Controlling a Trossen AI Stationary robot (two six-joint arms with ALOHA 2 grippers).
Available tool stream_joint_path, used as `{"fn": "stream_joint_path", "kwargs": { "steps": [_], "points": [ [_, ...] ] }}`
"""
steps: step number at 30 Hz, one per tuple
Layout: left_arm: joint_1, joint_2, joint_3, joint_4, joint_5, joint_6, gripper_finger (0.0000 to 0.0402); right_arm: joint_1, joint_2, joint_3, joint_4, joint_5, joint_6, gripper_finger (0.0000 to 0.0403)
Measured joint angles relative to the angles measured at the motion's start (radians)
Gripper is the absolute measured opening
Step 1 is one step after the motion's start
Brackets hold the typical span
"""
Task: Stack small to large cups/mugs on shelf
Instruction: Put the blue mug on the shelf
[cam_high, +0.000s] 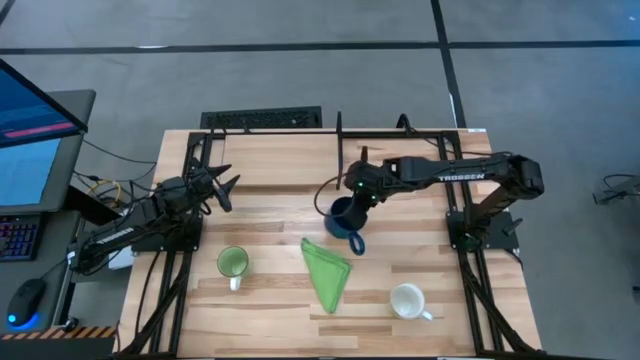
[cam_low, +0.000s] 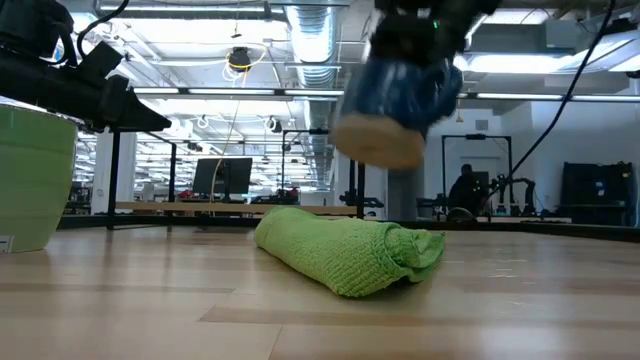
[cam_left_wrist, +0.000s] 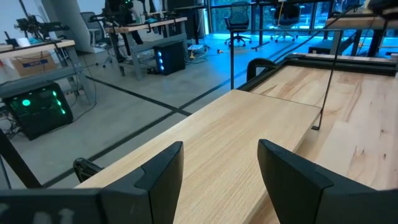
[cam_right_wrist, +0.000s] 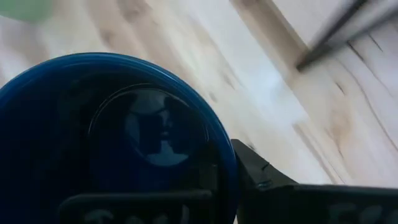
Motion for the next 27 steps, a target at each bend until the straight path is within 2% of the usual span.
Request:
{"fn": "stream_joint_path", "kwargs": {
  "steps": [7,11,19,27],
  "points": [
    [0.0,0.0,0.0,0.0,0.0,0.0,0.0199,0.029,0.0,0.135,0.018,-0.002,-0.067,0.0031],
    [0.0,0.0,0.0,0.0,0.0,0.0,0.0199,0.031,0.0,0.191,0.097,0.014,-0.114,0.0031],
    [0.0,0.0,0.0,0.0,0.0,0.0,0.0199,-0.028,0.022,0.255,0.19,0.051,-0.182,0.0031],
    [0.0,0.004,0.0,0.0,0.002,-0.001,0.0199,-0.115,0.174,0.384,0.217,0.069,-0.209,0.0031]
  ]
}}
